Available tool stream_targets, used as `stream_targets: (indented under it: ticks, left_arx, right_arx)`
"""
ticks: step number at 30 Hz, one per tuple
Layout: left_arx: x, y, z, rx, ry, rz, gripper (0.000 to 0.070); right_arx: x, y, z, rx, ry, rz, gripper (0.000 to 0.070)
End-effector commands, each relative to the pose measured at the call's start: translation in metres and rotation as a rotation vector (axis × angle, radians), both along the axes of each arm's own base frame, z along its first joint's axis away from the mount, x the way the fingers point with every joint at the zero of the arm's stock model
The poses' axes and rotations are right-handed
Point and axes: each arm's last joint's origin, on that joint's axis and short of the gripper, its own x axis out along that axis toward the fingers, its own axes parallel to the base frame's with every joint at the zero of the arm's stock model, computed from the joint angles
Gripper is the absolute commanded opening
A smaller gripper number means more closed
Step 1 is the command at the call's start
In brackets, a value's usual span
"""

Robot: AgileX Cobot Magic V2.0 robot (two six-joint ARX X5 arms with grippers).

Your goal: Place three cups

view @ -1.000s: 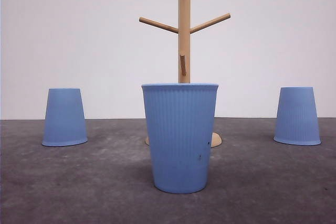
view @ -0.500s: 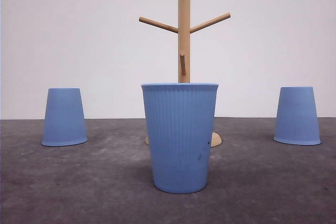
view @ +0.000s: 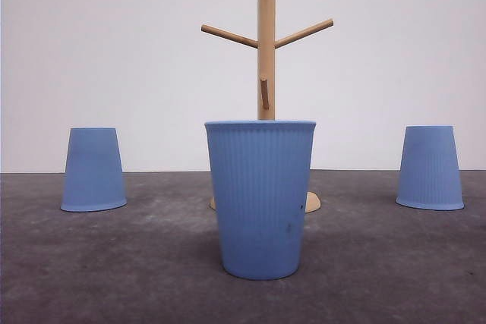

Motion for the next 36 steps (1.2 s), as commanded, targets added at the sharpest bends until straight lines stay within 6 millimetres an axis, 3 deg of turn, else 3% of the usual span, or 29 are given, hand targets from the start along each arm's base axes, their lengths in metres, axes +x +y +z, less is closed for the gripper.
stream_targets:
  ticks: [1,6,11,18,20,22,23,26,27,28,36]
  left_arx:
    - [0.011,-0.001,0.011,0.048,0.027,-0.027,0.0013]
    - [0.049,-0.005,0.019,0.112,0.162,-0.102,0.0014]
    - [0.080,-0.014,0.008,0.158,0.289,-0.206,0.0015]
    - [0.093,-0.022,-0.009,0.161,0.401,-0.247,0.0019]
    - [0.093,-0.024,-0.010,0.163,0.402,-0.255,0.0072]
    - [0.092,-0.024,-0.009,0.161,0.401,-0.255,0.0223]
    - [0.092,-0.024,-0.009,0.159,0.402,-0.255,0.0314]
    - [0.092,-0.024,-0.010,0.156,0.409,-0.254,0.0506]
    - [0.092,-0.024,-0.010,0.156,0.411,-0.254,0.0514]
    - [0.092,-0.024,-0.010,0.155,0.413,-0.254,0.0516]
    - [0.100,-0.025,-0.004,0.129,0.416,-0.248,0.0517]
  right_arx:
    - [0.008,0.000,0.015,-0.065,0.037,0.022,0.0001]
    - [0.035,0.003,0.033,-0.111,0.161,0.125,0.0001]
    - [0.063,0.006,0.025,-0.107,0.289,0.233,0.0001]
    - [0.081,0.006,0.009,-0.105,0.385,0.242,0.0001]
    - [0.081,0.006,0.009,-0.104,0.388,0.242,0.0003]
    - [0.082,0.006,0.009,-0.105,0.387,0.242,0.0072]
    - [0.081,0.006,0.009,-0.105,0.387,0.242,0.0157]
    - [0.081,0.006,0.008,-0.107,0.393,0.244,0.0546]
    - [0.081,0.006,0.008,-0.107,0.393,0.244,0.0613]
    - [0.081,0.006,0.008,-0.107,0.392,0.244,0.0644]
    - [0.081,0.006,0.008,-0.106,0.391,0.244,0.0646]
